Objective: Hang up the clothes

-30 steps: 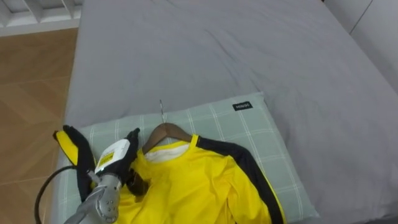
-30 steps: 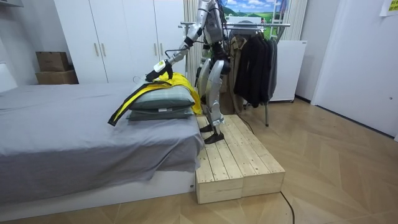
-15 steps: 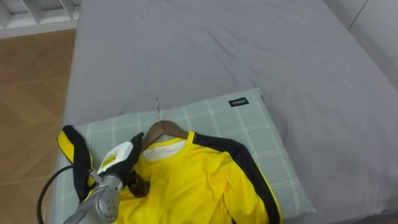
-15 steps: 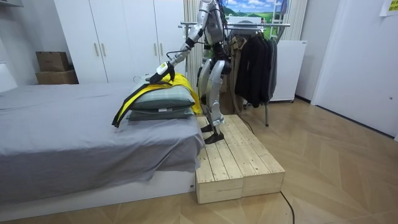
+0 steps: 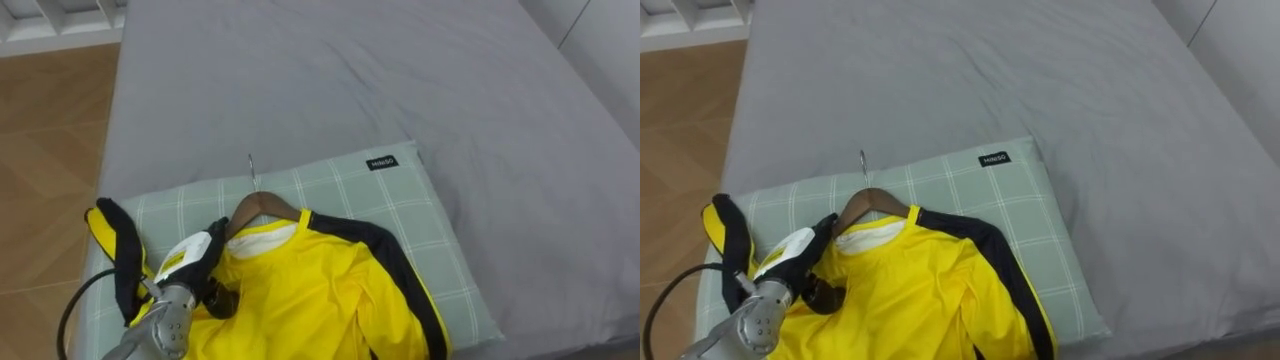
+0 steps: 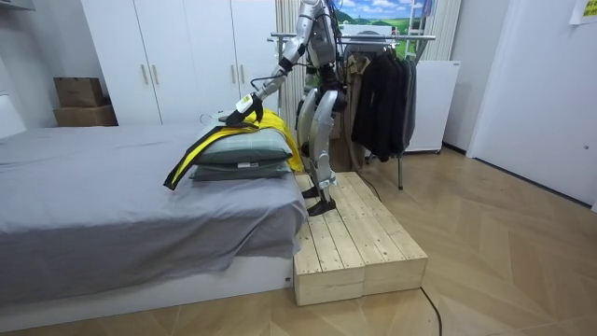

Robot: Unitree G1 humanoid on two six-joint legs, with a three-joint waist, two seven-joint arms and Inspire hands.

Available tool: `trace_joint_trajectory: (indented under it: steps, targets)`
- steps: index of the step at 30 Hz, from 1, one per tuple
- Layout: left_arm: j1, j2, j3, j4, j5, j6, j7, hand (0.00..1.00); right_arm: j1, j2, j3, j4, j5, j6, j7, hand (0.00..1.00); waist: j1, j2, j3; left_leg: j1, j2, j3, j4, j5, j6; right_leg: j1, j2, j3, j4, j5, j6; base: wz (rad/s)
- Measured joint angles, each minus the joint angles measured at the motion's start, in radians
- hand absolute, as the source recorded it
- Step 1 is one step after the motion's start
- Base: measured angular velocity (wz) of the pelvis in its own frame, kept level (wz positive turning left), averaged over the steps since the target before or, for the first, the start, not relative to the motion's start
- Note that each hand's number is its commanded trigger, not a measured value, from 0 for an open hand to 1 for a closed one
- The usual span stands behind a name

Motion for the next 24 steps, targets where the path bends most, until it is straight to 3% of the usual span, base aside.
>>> trace_joint_trajectory:
  steps: [8,11,24]
  targets:
    - [-0.006,-0.001,0.000,0.004,-0.049,-0.003,0.009,0.00,0.022,0.000,0.001,-0.002,0.106,0.000,-0.002,0.00,-0.005,-0.003,-0.0010,-0.019,0.015,0.003,0.030,-0.003,0.002,0.000,0.004,-0.020,0.000,0.002,-0.002,0.05]
    - [-0.007,0.006,0.001,0.022,-0.121,-0.006,0.017,0.00,0.026,-0.001,0.001,-0.004,0.133,-0.001,-0.014,0.00,-0.002,-0.003,-0.0010,-0.020,0.020,0.002,0.034,-0.005,0.004,-0.002,0.006,-0.023,0.003,0.004,-0.006,0.03]
    - [-0.034,0.015,0.019,0.110,-0.270,-0.013,0.032,0.00,0.046,-0.002,0.022,-0.013,0.137,-0.001,-0.070,0.00,0.003,-0.007,-0.0016,-0.034,0.035,0.004,0.048,-0.013,0.006,-0.016,0.015,-0.028,0.023,0.011,-0.018,0.00]
